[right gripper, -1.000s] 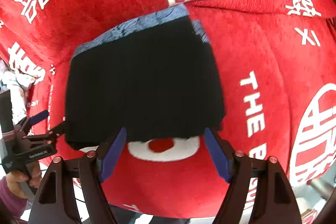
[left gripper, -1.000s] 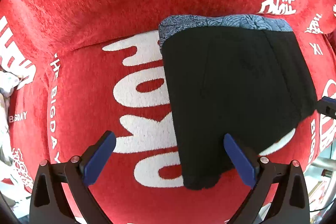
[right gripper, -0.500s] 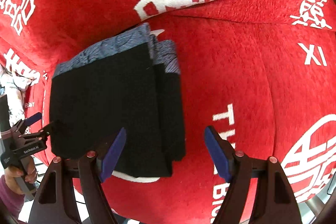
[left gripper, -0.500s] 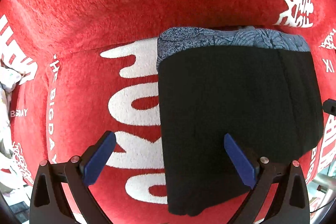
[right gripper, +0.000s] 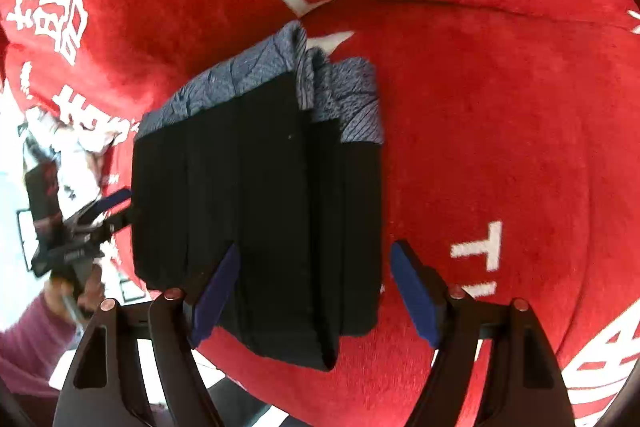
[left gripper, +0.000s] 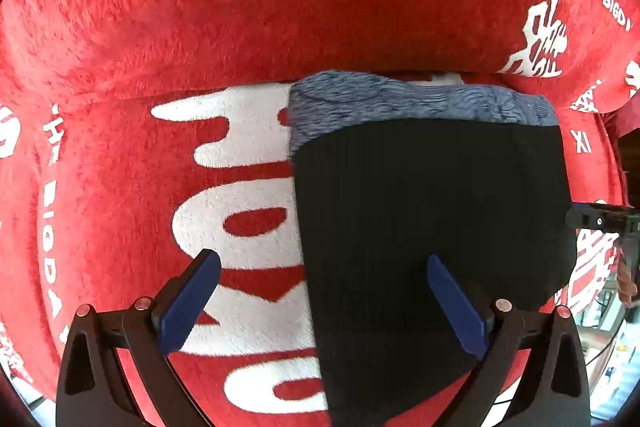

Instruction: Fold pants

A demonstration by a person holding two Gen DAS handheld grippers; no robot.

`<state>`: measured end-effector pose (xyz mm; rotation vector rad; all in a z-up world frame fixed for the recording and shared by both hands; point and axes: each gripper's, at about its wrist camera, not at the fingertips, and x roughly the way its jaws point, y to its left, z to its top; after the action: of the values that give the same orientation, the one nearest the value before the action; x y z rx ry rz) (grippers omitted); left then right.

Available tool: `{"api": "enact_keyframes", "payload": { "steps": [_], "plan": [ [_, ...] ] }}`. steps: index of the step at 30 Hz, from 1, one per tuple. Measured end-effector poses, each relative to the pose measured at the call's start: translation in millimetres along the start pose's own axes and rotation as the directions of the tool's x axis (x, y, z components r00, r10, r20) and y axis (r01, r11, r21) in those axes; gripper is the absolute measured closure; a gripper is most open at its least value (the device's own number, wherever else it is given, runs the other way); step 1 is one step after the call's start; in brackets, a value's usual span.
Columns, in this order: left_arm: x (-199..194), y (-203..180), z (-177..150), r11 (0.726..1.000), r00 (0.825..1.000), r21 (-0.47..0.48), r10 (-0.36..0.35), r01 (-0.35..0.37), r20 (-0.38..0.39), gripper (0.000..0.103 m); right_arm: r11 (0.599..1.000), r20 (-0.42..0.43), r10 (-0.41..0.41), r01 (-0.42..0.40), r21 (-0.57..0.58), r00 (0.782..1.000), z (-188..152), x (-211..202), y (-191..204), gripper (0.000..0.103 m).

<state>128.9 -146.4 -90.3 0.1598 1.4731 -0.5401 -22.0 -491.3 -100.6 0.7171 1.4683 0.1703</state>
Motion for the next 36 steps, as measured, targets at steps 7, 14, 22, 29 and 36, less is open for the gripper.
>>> {"api": "enact_keyframes", "payload": {
  "steps": [7,14,22,29,36],
  "plan": [
    [23.1,2.9,9.7,0.988,0.989,-0.046,-0.145,0.145,-0.001,0.000,0.984,-0.006,0.166,-0.165,0.071,0.986,9.1,18.6,-21.7,0.021],
    [45.9,0.8,11.7,0.965,0.973,-0.129,-0.230,0.228,-0.007,0.004,0.977,-0.018,0.189,-0.187,0.103,0.982,15.2,28.2,-28.8,0.024],
    [8.1,-20.8,-0.9,0.965,0.971,-0.116,-0.231,0.236,0.060,0.037,0.979,-0.013,0.199,-0.198,0.053,0.980,10.8,19.9,1.4,0.055],
    [-29.7,-19.6,-23.8,0.963,0.968,-0.108,-0.242,0.248,0.062,0.037,0.962,-0.019,0.267,-0.265,0.072,0.963,-11.3,7.3,20.8,0.058],
    [-60.7,9.3,-65.1,0.970,0.975,-0.107,-0.215,0.220,0.057,0.037,0.932,0.009,0.338,-0.336,0.134,0.941,-56.9,19.3,54.1,0.058]
  ]
}}
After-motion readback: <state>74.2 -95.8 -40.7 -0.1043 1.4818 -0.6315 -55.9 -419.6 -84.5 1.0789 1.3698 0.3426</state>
